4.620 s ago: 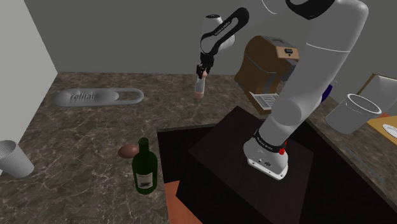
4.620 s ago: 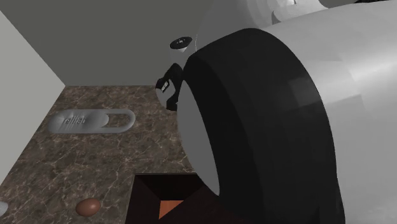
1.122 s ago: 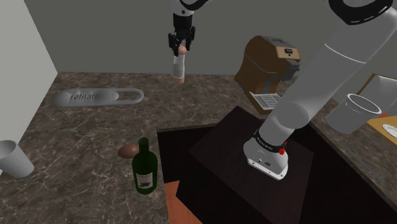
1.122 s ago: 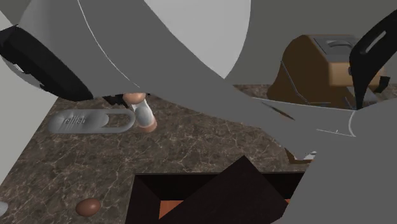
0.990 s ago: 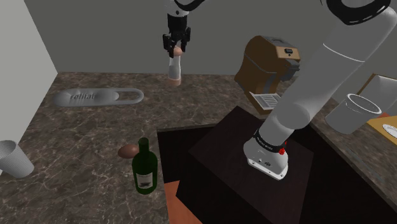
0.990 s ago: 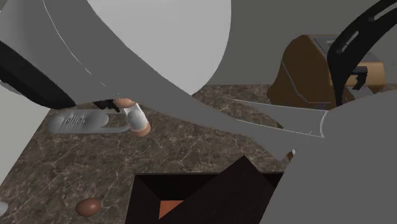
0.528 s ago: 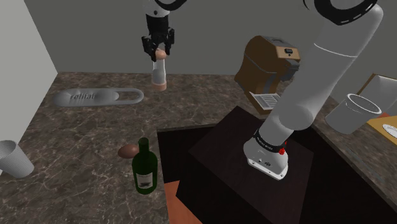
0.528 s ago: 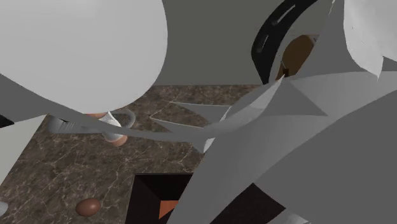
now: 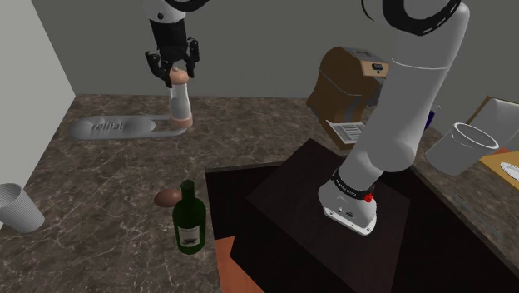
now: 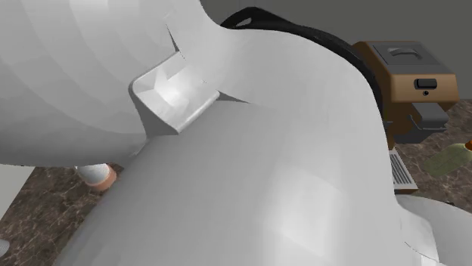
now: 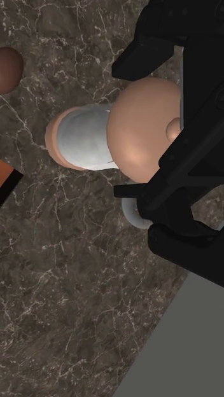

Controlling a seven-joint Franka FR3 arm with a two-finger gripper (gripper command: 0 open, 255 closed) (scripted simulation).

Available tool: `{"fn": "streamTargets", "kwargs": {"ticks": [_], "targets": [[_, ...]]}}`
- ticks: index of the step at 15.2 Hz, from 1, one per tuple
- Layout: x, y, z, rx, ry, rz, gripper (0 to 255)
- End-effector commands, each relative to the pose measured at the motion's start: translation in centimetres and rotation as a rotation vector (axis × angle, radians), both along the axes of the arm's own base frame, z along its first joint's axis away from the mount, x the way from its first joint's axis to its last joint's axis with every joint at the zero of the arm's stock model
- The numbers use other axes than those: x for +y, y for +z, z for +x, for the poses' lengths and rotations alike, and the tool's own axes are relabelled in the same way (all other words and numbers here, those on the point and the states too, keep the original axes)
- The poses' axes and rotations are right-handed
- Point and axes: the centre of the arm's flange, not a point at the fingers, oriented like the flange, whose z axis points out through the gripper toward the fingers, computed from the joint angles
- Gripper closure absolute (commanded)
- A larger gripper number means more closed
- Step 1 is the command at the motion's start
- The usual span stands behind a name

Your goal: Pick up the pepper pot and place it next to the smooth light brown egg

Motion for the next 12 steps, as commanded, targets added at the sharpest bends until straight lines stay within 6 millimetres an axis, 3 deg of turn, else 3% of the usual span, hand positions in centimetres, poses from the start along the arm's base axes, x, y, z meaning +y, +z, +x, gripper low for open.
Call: {"fn": "streamTargets", "kwargs": {"ticks": [1, 9, 12], "targets": [[2.7, 0.0, 0.3, 0.000, -0.002, 0.000, 255], [13.3, 0.0, 1.3, 0.000, -0.002, 0.000, 255], [13.3, -1.6, 1.3, 0.000, -0.002, 0.000, 255]]}}
